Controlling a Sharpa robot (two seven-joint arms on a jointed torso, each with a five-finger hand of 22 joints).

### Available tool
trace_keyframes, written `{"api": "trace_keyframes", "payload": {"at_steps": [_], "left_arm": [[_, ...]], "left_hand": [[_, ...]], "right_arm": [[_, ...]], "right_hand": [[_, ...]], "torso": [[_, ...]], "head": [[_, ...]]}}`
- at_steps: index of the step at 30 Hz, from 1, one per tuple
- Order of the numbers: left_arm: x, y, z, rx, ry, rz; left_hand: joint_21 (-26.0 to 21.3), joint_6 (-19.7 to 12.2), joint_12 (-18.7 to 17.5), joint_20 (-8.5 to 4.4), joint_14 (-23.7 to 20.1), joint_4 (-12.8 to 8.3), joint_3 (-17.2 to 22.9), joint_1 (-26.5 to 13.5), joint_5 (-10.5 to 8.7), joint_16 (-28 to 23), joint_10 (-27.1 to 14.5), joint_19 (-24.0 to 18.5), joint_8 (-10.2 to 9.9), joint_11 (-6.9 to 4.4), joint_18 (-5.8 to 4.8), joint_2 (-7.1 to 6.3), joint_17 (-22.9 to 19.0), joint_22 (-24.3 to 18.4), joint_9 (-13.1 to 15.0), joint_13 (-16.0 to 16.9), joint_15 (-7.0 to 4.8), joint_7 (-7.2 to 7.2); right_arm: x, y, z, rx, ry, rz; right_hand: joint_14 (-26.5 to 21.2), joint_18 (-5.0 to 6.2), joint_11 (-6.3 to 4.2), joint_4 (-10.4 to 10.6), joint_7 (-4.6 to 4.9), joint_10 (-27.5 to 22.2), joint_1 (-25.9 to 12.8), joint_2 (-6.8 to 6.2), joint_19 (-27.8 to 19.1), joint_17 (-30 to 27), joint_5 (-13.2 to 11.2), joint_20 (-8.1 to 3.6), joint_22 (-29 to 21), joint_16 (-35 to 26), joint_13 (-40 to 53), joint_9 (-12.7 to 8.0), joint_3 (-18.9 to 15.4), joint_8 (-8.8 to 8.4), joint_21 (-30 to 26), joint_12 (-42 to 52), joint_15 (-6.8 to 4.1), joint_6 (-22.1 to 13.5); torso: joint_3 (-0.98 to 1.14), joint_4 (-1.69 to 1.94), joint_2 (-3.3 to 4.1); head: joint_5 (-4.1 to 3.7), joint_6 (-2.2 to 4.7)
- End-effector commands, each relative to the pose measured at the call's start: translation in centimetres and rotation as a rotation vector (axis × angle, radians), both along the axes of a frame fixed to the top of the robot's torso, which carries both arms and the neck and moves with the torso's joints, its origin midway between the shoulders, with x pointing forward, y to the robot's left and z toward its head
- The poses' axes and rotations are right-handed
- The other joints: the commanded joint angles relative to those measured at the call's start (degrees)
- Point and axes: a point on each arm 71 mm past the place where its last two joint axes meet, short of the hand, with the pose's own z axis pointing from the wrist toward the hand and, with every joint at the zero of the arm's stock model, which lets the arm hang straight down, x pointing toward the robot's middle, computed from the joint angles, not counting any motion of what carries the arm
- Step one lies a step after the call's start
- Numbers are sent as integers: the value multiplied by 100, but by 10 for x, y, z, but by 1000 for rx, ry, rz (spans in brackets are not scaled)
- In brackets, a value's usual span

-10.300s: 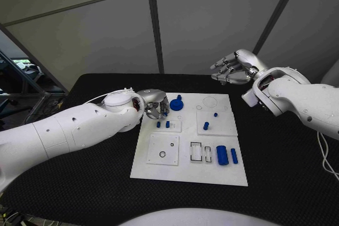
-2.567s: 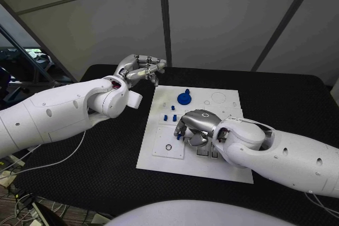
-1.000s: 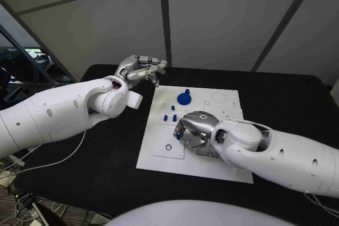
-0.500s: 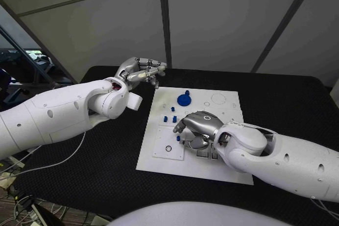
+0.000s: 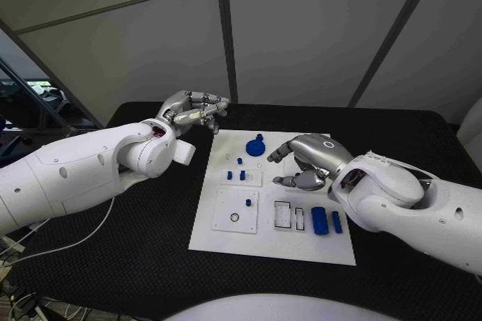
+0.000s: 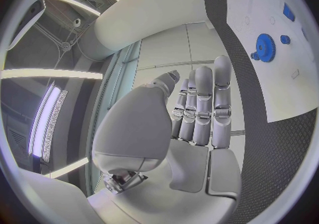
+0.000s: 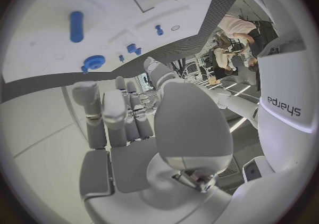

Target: Assemble the parts on the task board

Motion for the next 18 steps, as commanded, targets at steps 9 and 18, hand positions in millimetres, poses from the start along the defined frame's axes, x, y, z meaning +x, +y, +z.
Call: {"api": "trace_keyframes", "payload": {"at_steps": [9,18], "left_arm": [[0,-1,-3,-2,15,-18],[2,0,-4,1,20,-13]], "left_hand": [[-27,-51,43,14,3,-2,-45,42,4,-28,-55,-40,39,-11,-34,-19,-11,-9,-9,10,38,9],[-30,-52,51,15,1,-5,-44,50,4,-28,-58,-41,43,-11,-33,-15,-13,-10,-7,11,39,10]], "right_arm": [[23,-44,-3,-146,105,-129],[25,-48,-9,-188,172,-134]], "right_hand": [[-255,226,47,1108,41,-520,794,5,-509,-962,-152,38,-908,-646,-7,-6,-1405,-13,-784,365,54,-473],[-236,229,34,1208,62,-374,918,78,-482,-1057,-155,15,-949,-678,-9,12,-1395,14,-828,465,42,-370]], "torso": [[1,5,-2],[-1,-13,-7]], "head": [[-50,31],[-42,23]]}}
